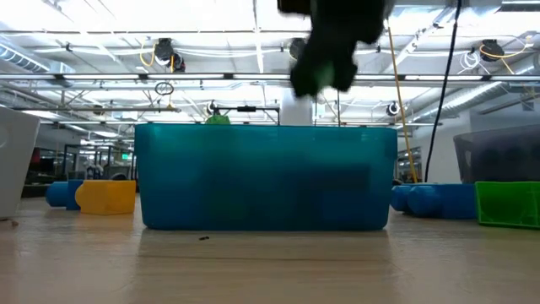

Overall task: Pick & Place Toys
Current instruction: Put the green game piece into the blue bin, then put the black deck of cards into the gray bin

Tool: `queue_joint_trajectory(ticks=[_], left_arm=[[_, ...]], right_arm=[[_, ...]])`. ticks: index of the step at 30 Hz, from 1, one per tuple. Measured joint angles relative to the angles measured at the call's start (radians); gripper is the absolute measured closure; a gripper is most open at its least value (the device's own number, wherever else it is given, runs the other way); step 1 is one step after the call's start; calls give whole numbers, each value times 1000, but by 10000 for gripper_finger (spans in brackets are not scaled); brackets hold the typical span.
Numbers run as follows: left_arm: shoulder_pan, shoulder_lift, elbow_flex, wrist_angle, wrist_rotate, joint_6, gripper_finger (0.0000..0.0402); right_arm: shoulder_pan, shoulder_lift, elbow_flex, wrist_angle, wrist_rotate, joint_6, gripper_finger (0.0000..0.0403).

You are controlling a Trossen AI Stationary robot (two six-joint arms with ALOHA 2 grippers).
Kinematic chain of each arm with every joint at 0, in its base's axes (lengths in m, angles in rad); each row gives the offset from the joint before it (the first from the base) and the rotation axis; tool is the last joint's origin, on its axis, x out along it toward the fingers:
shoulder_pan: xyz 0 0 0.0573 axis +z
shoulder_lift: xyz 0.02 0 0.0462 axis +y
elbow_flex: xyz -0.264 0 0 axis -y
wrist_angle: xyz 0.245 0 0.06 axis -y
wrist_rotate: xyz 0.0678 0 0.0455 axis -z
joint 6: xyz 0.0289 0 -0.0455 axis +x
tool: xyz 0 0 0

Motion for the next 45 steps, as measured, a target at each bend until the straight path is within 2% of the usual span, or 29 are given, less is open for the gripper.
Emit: queue_joint_trajectory(ticks=[5, 14, 18, 23, 26, 34, 36, 42, 45], left_arm=[[-141, -8, 0, -111, -112, 30, 163], [-337, 29, -37, -132, -302, 33, 163], [-399, 54, -39, -130, -343, 25, 163], [-459, 82, -40, -131, -391, 22, 163], [-492, 93, -40, -132, -418, 17, 163], [-543, 80, -40, -217, -521, 6, 163], [-545, 75, -40, -221, -531, 11, 163], [-544, 75, -40, -220, -548, 28, 163], [-544, 75, -40, -220, -549, 29, 163]], right_arm=[[-33, 73, 0, -131, -2, 25, 266], [-122, 112, 1, -147, -8, 30, 237], [-158, 112, 1, -155, -18, 52, 216], [-183, 112, 1, -154, -110, 46, 193], [-186, 112, 1, -148, -114, 49, 183], [-203, 27, -1, 29, -160, 89, 183], [-206, -18, -1, 60, -138, 89, 189], [-216, -171, -1, 68, 54, 38, 205], [-219, -241, -1, 119, 139, 71, 206]])
